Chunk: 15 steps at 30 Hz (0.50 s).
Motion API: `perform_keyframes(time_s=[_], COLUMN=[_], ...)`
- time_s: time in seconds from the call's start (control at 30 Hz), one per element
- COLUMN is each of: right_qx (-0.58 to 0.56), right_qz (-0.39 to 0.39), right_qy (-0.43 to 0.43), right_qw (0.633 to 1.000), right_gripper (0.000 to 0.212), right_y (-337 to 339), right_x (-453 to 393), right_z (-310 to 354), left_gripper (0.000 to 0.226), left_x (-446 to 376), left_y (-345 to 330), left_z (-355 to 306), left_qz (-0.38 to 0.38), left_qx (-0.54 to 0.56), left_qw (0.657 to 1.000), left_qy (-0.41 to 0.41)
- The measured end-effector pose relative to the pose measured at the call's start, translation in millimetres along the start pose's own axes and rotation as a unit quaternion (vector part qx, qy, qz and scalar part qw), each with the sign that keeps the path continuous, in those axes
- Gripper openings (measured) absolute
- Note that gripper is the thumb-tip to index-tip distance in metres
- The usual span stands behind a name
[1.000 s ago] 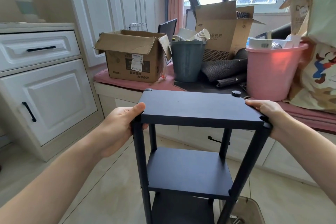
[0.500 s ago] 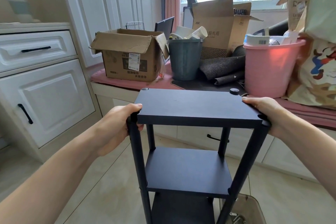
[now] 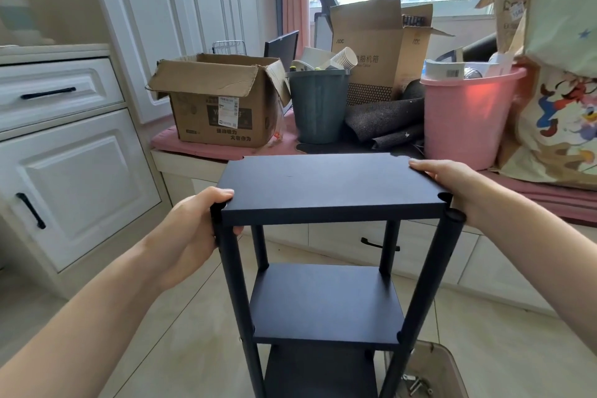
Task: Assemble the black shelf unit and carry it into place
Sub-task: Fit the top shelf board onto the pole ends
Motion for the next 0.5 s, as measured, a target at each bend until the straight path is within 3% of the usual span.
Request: perform_keyframes(time_s=[0.5], right_qx=[-0.018], right_qz=[-0.025], right_qy=[0.006], right_qw=[0.999], right_gripper=[0.03], right_y=[5.8], right_x=[-4.0], right_z=[-7.4], left_gripper=[0.031], left_x=[-0.5], left_y=[4.3], left_z=[0.7], left_qz=[0.0], left_qx=[-0.041], left_qw=[0.999], left_qy=[-0.009])
Point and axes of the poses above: each hand's wrist, its own x-axis away from the middle knuckle, its own y-axis out of the back of the hand, z = x × y, the point moved 1 cm from there along -x, towards the middle knuckle, and after that the axes turned 14 degrees about z, right-handed, at the moved point
